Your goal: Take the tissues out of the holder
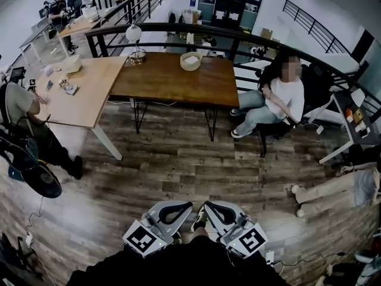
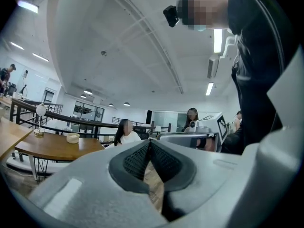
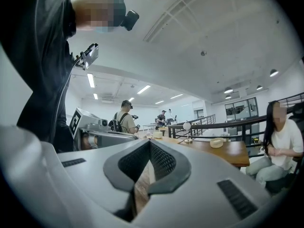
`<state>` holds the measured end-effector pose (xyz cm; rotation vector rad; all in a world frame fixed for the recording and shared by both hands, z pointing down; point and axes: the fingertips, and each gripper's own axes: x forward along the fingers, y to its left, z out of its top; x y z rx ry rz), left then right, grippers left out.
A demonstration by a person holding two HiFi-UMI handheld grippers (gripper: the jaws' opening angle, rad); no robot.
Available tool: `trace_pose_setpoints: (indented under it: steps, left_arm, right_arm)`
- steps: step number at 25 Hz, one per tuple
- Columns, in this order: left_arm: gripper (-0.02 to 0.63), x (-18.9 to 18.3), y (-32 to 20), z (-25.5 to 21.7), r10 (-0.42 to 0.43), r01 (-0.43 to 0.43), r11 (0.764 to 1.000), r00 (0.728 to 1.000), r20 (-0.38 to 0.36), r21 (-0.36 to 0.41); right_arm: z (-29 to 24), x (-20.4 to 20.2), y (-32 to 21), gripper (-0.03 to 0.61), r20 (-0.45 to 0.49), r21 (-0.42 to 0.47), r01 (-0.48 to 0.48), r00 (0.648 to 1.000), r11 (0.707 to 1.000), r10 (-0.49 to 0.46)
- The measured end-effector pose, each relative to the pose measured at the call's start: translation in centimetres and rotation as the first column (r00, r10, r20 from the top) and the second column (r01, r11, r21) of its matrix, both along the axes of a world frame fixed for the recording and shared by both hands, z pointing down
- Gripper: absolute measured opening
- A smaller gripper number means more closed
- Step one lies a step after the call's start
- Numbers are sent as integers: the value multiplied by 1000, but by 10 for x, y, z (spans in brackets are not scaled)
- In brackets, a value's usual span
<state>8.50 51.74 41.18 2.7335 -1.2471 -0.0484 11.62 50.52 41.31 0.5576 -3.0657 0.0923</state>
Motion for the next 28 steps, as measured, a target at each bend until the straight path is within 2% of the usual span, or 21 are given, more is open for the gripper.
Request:
trace_pose_setpoints:
  steps: [14,28]
  left_arm:
    - [9,33,-124,-10,-45,45,999,999,21,5]
    - [9,65,-221,-13,-115,116,993,992,50,0]
  right_arm:
    - [-12,27,-122,3,35,14,61,998,998,-61]
    - [-17,56,-216,3,56,19,136,989,991,-137]
